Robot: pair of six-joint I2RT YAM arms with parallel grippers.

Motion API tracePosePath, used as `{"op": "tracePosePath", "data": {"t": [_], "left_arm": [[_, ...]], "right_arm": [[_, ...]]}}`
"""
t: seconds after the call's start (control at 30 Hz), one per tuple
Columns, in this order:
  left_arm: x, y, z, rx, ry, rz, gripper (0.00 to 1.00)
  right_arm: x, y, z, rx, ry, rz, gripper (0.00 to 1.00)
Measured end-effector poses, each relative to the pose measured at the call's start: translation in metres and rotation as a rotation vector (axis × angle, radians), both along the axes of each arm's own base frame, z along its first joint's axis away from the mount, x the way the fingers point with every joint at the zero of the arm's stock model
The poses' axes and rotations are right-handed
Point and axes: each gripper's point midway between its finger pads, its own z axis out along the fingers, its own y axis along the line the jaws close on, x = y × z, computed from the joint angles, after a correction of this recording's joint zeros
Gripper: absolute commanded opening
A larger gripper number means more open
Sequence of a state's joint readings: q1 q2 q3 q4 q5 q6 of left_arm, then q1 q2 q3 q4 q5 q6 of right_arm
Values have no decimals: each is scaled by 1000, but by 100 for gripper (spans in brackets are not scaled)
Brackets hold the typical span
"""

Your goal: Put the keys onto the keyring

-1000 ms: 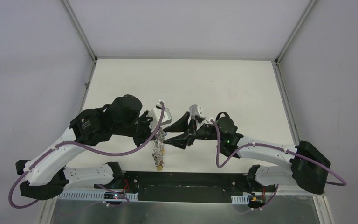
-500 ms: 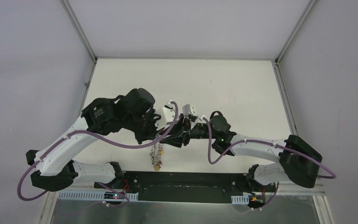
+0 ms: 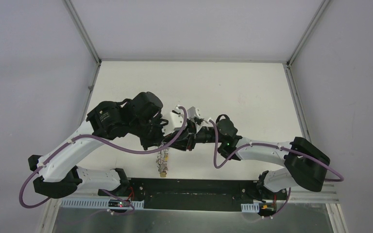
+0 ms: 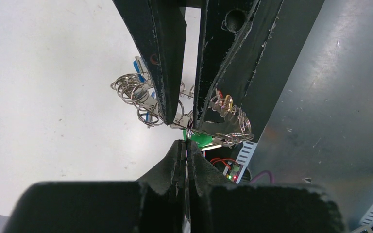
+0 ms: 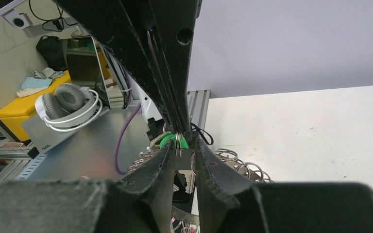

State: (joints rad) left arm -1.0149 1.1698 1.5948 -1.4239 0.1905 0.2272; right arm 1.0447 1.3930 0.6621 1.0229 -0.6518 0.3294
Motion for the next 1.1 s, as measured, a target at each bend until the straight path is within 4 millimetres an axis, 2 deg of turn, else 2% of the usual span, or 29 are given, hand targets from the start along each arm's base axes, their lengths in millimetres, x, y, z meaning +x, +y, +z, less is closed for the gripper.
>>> {"op": "tracePosePath", "data": {"t": [0.33,0.63,0.7,0.8,0.97,1.0,1.1], "left_arm": [[0,0,0,2,1,0,0],[0,-1,0,-3,0,-1,0],[1,-2,0,-5,-1,-1,0],[1,-2,1,-7,-3,0,0],[1,-2,0,-11,-4,1,0],[0,-1,0,-13,-5,2,1],[0,-1,-1,-29,-12,8,23]], "right_arm": [[-1,3,-7,-15,13,15,13],[-1,5,-1,-4,9,21,17],[-1,5,-1,-3,8,21,13],[-1,5,-1,-3,11,23,0],[-3,5,-1,-5,12,31,0],[-3,5,-1,-5,12,31,0],[-3,5,-2,-6,12,31,0]]}}
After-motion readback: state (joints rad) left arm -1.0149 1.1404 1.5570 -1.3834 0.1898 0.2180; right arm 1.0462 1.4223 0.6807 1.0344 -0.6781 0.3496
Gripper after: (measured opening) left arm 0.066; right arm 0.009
